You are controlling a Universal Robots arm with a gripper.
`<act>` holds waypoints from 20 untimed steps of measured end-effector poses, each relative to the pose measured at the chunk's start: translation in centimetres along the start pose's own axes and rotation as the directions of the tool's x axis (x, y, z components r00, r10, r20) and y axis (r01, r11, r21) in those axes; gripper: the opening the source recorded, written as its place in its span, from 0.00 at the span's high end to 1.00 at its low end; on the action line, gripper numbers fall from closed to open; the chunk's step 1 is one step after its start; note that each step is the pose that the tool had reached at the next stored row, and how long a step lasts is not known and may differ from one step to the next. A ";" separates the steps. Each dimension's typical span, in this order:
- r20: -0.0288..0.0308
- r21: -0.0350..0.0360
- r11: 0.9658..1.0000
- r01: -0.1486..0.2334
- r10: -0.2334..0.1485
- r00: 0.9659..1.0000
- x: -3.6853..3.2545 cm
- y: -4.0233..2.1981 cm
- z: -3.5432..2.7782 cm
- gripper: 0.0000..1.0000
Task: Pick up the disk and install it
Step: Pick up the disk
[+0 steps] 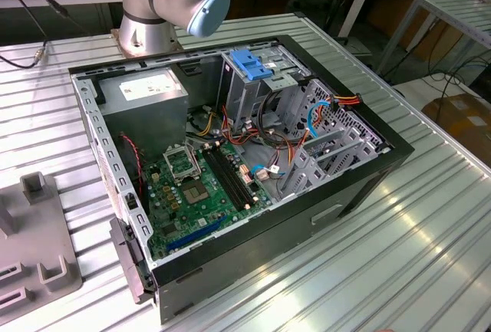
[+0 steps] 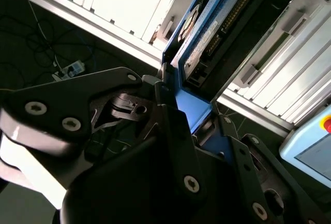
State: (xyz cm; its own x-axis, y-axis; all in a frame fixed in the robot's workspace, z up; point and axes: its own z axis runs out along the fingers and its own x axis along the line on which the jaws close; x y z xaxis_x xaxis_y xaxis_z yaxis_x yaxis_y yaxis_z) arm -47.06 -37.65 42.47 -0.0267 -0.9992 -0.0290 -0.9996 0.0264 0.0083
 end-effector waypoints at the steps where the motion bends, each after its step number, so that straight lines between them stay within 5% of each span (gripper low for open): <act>1: 0.000 0.000 1.000 0.000 0.000 1.000 -0.01 0.00 -0.31 0.63; 15: 0.000 -0.001 1.000 0.000 0.000 1.000 -0.10 0.01 -3.47 0.63; 20: 0.000 -0.003 1.000 0.000 0.000 1.000 -0.16 0.02 -5.51 0.63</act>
State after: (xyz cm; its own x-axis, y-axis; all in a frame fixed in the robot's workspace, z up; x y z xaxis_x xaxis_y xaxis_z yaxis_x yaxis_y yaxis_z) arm -47.03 -37.65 47.98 -0.0268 -0.9992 -0.0290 -0.9996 0.0264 0.0110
